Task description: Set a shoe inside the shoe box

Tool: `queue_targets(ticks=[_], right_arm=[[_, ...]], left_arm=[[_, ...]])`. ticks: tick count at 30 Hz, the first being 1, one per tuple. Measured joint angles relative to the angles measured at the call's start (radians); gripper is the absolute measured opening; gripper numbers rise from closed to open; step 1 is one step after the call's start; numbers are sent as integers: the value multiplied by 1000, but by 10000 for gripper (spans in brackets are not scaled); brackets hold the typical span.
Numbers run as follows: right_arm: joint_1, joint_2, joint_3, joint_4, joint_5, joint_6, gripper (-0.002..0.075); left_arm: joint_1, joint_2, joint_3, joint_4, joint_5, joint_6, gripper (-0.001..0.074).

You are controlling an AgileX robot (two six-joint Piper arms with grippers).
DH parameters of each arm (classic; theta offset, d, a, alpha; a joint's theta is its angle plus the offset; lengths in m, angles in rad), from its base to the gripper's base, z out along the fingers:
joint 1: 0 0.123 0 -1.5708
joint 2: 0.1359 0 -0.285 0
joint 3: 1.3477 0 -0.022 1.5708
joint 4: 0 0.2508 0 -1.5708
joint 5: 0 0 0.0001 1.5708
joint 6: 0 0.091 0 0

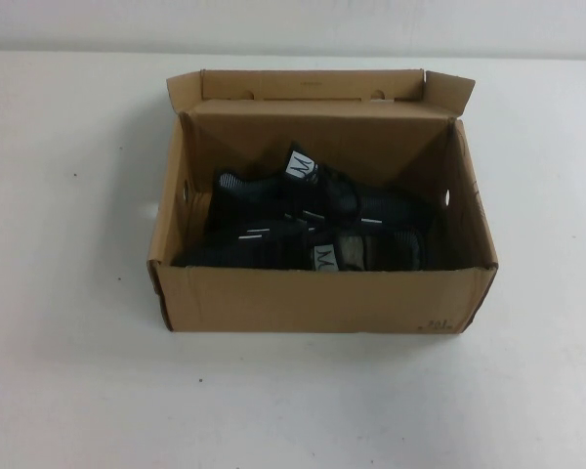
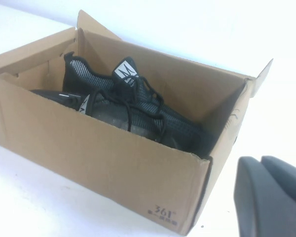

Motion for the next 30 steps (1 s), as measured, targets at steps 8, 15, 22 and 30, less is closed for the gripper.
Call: queue_targets(ticks=[8, 15, 22, 30], right_arm=[[0, 0, 0, -2, -2, 0, -17], [0, 0, 0, -2, -2, 0, -17], [0, 0, 0, -2, -2, 0, -17], [0, 0, 0, -2, -2, 0, -17]], left_arm=[[0, 0, 0, 0, 0, 0, 1], [0, -43, 49, 33, -51, 0, 1], [0, -206, 247, 265, -305, -200, 1], [0, -250, 464, 564, -291, -614, 1]])
